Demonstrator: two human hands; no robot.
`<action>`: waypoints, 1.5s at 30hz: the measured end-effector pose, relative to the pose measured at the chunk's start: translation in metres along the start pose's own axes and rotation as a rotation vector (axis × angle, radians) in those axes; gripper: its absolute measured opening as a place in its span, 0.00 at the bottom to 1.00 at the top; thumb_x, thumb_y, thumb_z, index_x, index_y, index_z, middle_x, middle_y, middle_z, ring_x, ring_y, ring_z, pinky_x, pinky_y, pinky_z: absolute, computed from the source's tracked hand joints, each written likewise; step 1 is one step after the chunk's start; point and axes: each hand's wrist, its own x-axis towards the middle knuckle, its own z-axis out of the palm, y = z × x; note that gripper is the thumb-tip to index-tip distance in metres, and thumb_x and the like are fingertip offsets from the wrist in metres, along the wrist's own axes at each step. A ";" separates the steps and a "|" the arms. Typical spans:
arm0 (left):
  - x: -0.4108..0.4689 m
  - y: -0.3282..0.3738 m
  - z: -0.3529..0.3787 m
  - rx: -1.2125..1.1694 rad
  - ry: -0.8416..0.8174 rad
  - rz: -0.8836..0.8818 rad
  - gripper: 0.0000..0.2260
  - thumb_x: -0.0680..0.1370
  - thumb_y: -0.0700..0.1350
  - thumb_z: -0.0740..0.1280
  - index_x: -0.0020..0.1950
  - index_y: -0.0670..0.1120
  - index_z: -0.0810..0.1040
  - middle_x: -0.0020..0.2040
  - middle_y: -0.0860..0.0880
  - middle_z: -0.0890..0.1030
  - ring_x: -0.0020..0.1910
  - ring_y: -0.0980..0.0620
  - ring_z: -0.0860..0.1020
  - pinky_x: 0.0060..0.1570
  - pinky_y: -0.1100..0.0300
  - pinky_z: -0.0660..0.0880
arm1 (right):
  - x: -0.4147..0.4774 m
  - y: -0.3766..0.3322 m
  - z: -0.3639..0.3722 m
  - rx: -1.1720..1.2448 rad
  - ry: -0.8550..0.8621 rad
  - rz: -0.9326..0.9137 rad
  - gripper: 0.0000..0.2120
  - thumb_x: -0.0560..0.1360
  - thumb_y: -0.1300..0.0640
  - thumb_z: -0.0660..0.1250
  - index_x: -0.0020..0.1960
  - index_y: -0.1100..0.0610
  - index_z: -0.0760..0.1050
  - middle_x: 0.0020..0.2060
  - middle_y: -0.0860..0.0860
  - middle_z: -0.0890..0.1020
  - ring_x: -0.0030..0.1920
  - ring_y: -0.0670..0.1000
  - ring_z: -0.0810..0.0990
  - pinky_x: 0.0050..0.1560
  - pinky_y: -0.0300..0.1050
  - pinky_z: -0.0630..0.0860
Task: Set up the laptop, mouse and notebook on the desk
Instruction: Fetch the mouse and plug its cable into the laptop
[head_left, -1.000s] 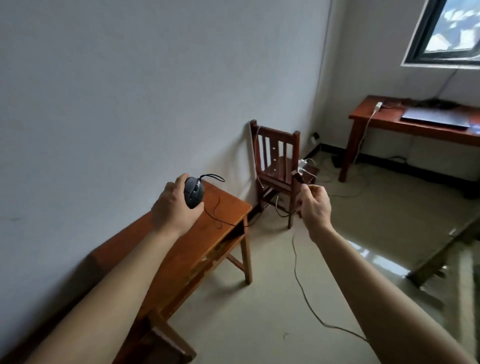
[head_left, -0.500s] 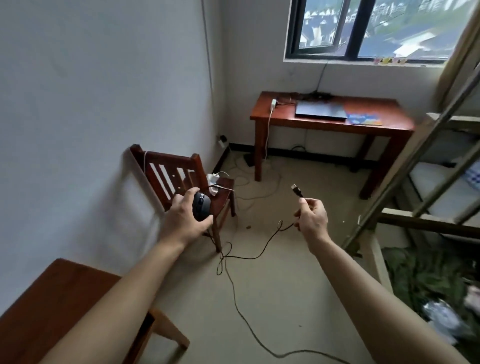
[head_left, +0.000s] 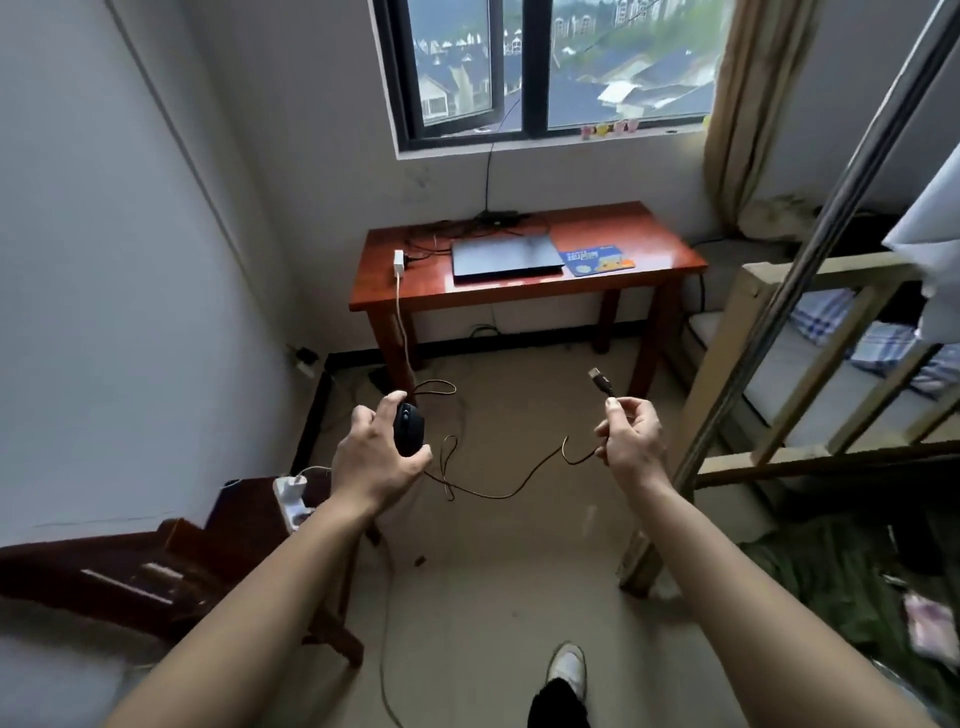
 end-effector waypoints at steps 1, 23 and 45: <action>0.025 0.007 0.011 0.002 -0.003 0.012 0.33 0.71 0.56 0.74 0.74 0.55 0.66 0.53 0.46 0.71 0.49 0.39 0.79 0.48 0.51 0.76 | 0.028 0.002 0.007 0.007 0.013 -0.002 0.07 0.83 0.51 0.61 0.52 0.54 0.73 0.35 0.50 0.80 0.27 0.48 0.77 0.31 0.44 0.73; 0.554 0.200 0.164 -0.179 0.137 0.165 0.32 0.69 0.53 0.77 0.69 0.50 0.68 0.56 0.44 0.75 0.52 0.38 0.79 0.52 0.49 0.75 | 0.574 -0.109 0.100 0.241 0.224 -0.153 0.05 0.83 0.53 0.57 0.49 0.52 0.66 0.33 0.52 0.78 0.25 0.49 0.75 0.30 0.43 0.73; 1.011 0.417 0.380 -0.219 -0.189 0.277 0.34 0.69 0.56 0.76 0.72 0.52 0.68 0.60 0.42 0.75 0.59 0.40 0.77 0.60 0.53 0.71 | 1.056 -0.154 0.103 0.248 0.436 -0.248 0.08 0.84 0.57 0.53 0.47 0.50 0.63 0.33 0.53 0.77 0.22 0.46 0.74 0.24 0.40 0.70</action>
